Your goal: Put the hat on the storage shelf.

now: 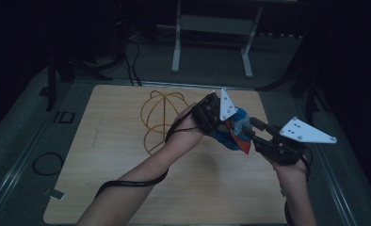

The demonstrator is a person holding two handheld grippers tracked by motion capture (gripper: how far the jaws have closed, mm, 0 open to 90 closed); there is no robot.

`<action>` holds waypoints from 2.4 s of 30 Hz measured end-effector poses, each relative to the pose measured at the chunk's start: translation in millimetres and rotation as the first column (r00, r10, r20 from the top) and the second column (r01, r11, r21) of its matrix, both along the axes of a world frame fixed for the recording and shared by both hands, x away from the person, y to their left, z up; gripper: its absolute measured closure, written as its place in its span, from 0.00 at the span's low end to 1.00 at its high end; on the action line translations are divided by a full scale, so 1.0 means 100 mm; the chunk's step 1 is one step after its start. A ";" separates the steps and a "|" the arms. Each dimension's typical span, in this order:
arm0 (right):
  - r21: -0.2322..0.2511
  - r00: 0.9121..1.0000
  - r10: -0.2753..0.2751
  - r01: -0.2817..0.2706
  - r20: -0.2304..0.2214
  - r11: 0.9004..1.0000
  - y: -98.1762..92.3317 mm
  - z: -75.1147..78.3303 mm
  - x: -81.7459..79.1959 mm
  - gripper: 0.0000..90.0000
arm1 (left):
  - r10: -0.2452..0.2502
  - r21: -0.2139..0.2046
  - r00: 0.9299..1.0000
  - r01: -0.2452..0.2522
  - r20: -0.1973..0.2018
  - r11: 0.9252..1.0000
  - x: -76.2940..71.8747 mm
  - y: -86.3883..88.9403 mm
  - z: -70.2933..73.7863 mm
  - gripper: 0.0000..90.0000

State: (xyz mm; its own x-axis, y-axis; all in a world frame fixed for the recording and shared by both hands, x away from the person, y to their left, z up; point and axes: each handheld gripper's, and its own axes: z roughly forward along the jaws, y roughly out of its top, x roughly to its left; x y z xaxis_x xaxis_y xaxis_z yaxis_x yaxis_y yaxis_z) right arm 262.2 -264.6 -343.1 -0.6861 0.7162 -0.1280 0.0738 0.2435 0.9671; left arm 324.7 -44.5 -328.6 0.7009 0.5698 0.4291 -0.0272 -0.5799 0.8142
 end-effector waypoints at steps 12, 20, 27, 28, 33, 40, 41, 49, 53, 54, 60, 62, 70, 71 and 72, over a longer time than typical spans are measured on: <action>0.039 0.999 0.032 -0.033 0.040 0.999 -0.22 0.10 -0.12 0.64 | -0.156 -0.093 0.977 0.171 0.144 0.981 -0.06 0.40 0.08 0.99; 0.053 0.994 0.103 -0.104 0.025 0.993 -0.18 0.07 -0.11 0.64 | -0.350 -0.223 0.918 0.386 0.184 0.895 0.01 0.72 0.01 0.99; 0.063 0.978 0.209 -0.208 -0.006 0.976 0.01 -0.01 -0.12 0.64 | -0.505 -0.367 0.847 0.528 0.165 0.766 0.14 0.88 -0.09 0.99; 0.059 0.975 0.220 -0.220 -0.007 0.974 0.04 -0.03 -0.12 0.63 | -0.531 -0.375 0.831 0.550 0.164 0.746 0.15 0.89 -0.10 0.99; 0.010 0.963 0.268 -0.268 -0.022 0.963 0.23 -0.12 -0.13 0.60 | -0.599 -0.407 0.773 0.625 0.207 0.666 0.15 0.93 -0.17 0.99; -0.014 0.964 0.262 -0.263 -0.038 0.965 0.35 -0.20 -0.11 0.60 | -0.623 -0.415 0.754 0.645 0.209 0.642 0.14 0.88 -0.23 0.99; -0.018 0.964 0.263 -0.264 -0.040 0.964 0.37 -0.20 -0.10 0.61 | -0.625 -0.418 0.753 0.645 0.206 0.640 0.14 0.87 -0.23 0.99; -0.016 0.965 0.259 -0.259 -0.031 0.966 0.40 -0.22 -0.06 0.98 | -0.651 -0.391 0.736 0.663 0.186 0.639 0.11 0.80 -0.24 0.99; -0.016 0.974 0.223 -0.224 -0.021 0.974 0.38 -0.20 -0.07 1.00 | -0.643 -0.404 0.745 0.651 0.175 0.643 0.13 0.82 -0.27 0.99; -0.019 0.978 0.210 -0.210 -0.018 0.978 0.37 -0.20 -0.07 1.00 | -0.643 -0.406 0.746 0.648 0.171 0.644 0.13 0.83 -0.27 0.99; -0.001 0.982 0.189 -0.189 -0.014 0.982 0.32 -0.17 -0.08 1.00 | -0.624 -0.387 0.765 0.629 0.156 0.674 0.14 0.88 -0.29 0.98; 0.001 0.983 0.183 -0.183 -0.012 0.983 0.29 -0.15 -0.08 1.00 | -0.611 -0.375 0.778 0.616 0.149 0.693 0.13 0.88 -0.30 0.96; 0.034 0.985 0.171 -0.171 0.000 0.985 0.20 -0.07 -0.06 1.00 | -0.577 -0.310 0.810 0.577 0.103 0.755 0.09 0.90 -0.29 0.81; 0.034 0.986 0.169 -0.169 0.002 0.985 0.20 -0.07 -0.06 1.00 | -0.567 -0.310 0.819 0.564 0.092 0.765 0.08 0.90 -0.29 0.78; 0.036 0.986 0.167 -0.167 0.004 0.985 0.19 -0.06 -0.06 1.00 | -0.557 -0.308 0.827 0.550 0.072 0.776 0.08 0.91 -0.29 0.73</action>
